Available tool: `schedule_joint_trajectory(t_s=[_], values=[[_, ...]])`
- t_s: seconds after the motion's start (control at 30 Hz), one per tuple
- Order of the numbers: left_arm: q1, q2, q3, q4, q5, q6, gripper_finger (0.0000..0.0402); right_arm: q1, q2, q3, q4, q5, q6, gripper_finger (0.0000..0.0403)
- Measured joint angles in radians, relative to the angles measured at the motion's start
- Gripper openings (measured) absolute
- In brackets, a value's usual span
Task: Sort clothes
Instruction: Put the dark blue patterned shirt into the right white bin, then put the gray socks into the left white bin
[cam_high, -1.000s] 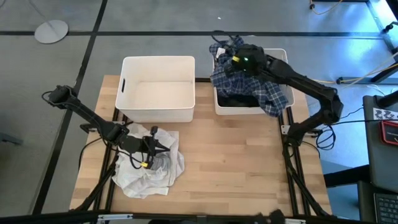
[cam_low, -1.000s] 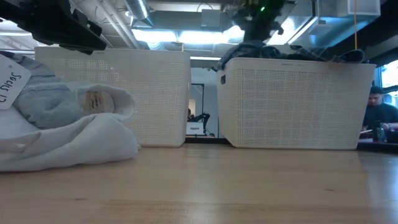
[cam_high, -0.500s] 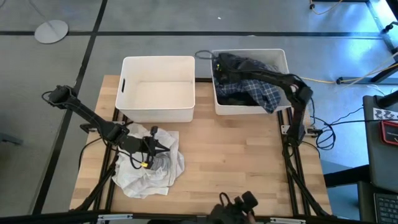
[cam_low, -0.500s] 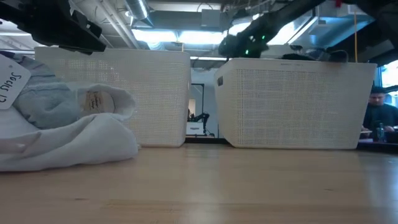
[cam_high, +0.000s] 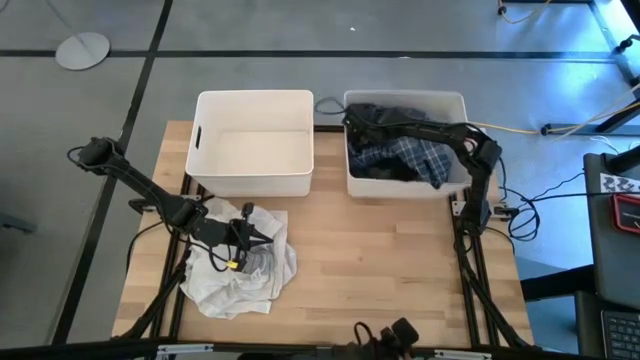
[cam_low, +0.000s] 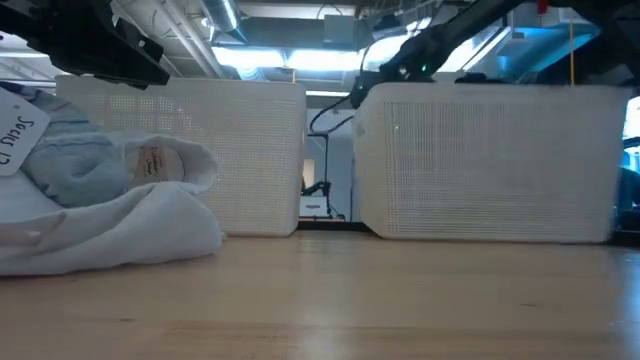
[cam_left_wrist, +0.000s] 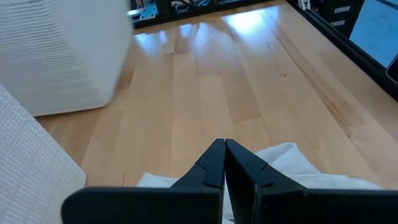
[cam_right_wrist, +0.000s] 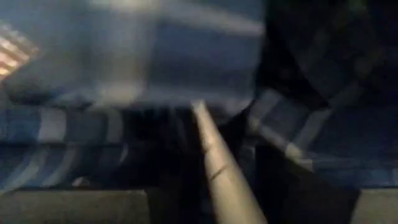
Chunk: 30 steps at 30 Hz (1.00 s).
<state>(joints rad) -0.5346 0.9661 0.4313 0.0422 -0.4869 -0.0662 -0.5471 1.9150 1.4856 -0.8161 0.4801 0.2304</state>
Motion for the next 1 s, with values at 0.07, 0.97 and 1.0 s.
schedule_joint_trajectory(t_s=[0.07, 0.97, 1.0], values=[[0.0, 0.0, 0.0, 0.001, 0.0, 0.0, 0.0001, 0.014, -0.052, -0.003, -0.018, 0.012, -0.007, 0.0117], [0.001, 0.0, 0.0, -0.001, 0.0, -0.002, 0.0001, 0.317, -0.531, 0.006, -0.107, -0.266, 0.035, 0.0117], [0.001, 0.0, 0.0, -0.003, 0.0, -0.002, 0.0001, 0.377, -0.53, 0.0, -0.094, -0.234, 0.035, 0.0117]])
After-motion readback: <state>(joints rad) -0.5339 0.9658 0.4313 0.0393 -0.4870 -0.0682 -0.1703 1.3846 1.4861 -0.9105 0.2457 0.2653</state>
